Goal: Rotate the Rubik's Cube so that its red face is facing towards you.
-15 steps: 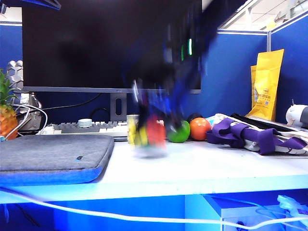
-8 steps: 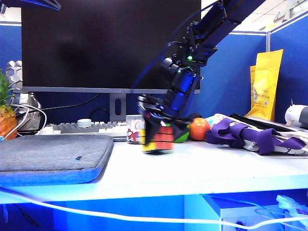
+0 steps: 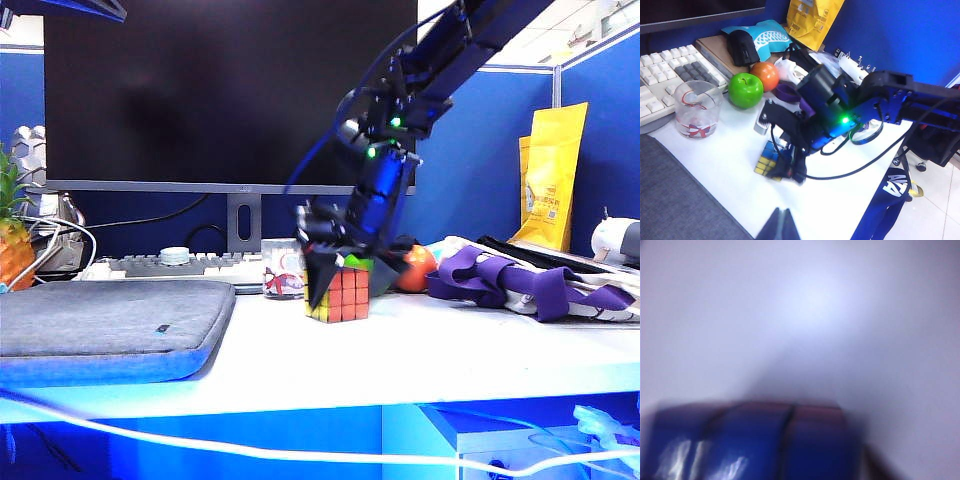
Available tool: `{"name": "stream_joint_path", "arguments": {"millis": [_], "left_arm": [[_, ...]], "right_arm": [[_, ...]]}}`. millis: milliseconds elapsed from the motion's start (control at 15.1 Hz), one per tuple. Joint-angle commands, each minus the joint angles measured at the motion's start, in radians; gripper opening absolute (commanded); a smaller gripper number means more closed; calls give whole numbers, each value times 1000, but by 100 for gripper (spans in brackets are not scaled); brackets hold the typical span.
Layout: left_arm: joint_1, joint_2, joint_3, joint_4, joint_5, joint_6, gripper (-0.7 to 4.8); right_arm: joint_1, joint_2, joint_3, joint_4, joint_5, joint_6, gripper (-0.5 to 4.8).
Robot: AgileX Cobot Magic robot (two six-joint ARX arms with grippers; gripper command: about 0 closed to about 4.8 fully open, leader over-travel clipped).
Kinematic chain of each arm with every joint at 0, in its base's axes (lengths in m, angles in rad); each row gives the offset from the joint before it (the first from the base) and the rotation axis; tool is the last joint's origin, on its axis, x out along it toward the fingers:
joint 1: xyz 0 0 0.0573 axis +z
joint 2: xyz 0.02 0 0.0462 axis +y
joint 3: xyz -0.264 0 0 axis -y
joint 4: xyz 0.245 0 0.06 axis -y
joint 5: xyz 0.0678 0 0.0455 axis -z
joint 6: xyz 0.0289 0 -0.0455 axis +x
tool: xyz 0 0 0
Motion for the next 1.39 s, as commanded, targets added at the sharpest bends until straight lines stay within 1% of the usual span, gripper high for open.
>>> {"name": "stream_joint_path", "arguments": {"millis": [66,132,265,397,463,529,595,661,727,794,860,926,1058,1124,1257,1389], "left_arm": [[-1,-2,4,-3,5,-3,-3],[-1,-2,4,-3,5,-3,-3],[-1,-2,4,-1,6,-2,-3],[-2,-1,4,-1,6,-2,-3],[-2,0,4,-1,7,-2,-3],[-2,3,4,-1,8,0,-3],[-2,5,4,-1,8,0,-3],[-2,8,4,0,8,0,-3],[-2,10,4,-1,10,0,-3],[-2,14,4,-3,10,-2,-3],[-7,16,4,-4,8,-1,-3],[-7,18,4,0,11,1,-3],[-8,22,4,4,13,0,-3],[-21,28,4,5,13,0,-3],[-31,44,4,5,12,0,-3],[-64,59,4,7,4,1,-3]], "right_arm": [[-1,-8,5,3,86,74,479],[-1,-14,5,0,102,74,479],[0,-66,7,11,94,74,479],[-1,-97,46,-6,94,74,479],[3,-117,94,-56,93,94,479],[10,-134,132,-105,63,102,479],[16,-145,156,-154,-12,99,213],[24,-159,174,-203,-108,58,58],[36,-162,179,-219,-108,77,8],[40,-158,175,-263,-101,113,-8],[44,-145,174,-322,-101,122,-8],[46,-135,174,-344,-89,121,-8],[54,-115,172,-352,-90,122,-8],[58,-103,172,-361,-115,122,-8],[85,-80,173,-363,-115,121,-8],[109,-46,173,-330,-114,118,-8]]}}
